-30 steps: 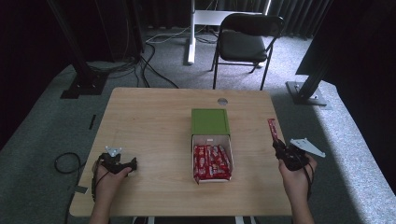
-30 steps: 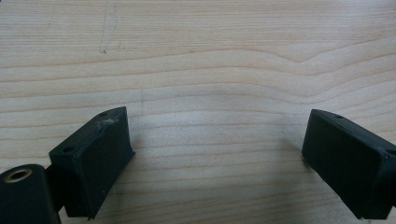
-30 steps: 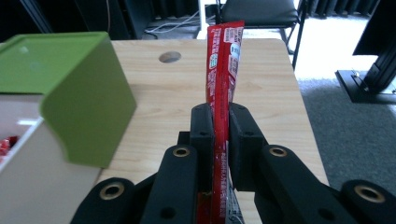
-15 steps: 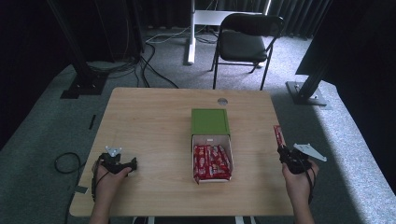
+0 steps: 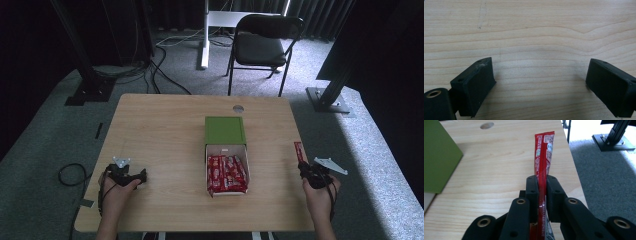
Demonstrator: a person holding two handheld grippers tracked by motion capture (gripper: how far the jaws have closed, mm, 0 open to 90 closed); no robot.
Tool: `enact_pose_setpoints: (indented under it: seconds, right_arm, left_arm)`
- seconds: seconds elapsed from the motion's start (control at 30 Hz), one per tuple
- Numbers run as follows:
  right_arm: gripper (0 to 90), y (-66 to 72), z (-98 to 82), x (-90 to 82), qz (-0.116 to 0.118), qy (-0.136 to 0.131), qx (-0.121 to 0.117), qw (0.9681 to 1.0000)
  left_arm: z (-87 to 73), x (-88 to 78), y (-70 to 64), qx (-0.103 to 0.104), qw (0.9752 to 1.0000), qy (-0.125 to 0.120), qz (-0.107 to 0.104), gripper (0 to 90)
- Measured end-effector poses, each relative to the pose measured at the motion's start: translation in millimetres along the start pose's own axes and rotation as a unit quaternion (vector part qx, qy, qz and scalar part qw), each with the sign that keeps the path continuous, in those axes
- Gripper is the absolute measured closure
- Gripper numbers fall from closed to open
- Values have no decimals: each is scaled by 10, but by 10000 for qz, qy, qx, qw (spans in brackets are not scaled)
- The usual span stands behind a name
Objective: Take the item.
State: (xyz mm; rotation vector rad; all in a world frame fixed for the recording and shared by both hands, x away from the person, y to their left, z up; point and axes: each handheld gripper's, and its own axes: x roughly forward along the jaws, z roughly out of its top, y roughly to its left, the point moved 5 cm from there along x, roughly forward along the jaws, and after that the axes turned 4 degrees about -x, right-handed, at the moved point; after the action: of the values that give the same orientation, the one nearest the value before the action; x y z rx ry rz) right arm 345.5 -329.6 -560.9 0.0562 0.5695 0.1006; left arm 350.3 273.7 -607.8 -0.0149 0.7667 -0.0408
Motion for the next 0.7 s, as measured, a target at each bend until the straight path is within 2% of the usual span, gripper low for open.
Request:
enact_pose_setpoints:
  seconds: [0.7]
  right_arm:
    - [816,-121,-223,183,-22,459,238,9987]
  left_arm:
    - [0,0,0,-2,10000,-1,-2,90]
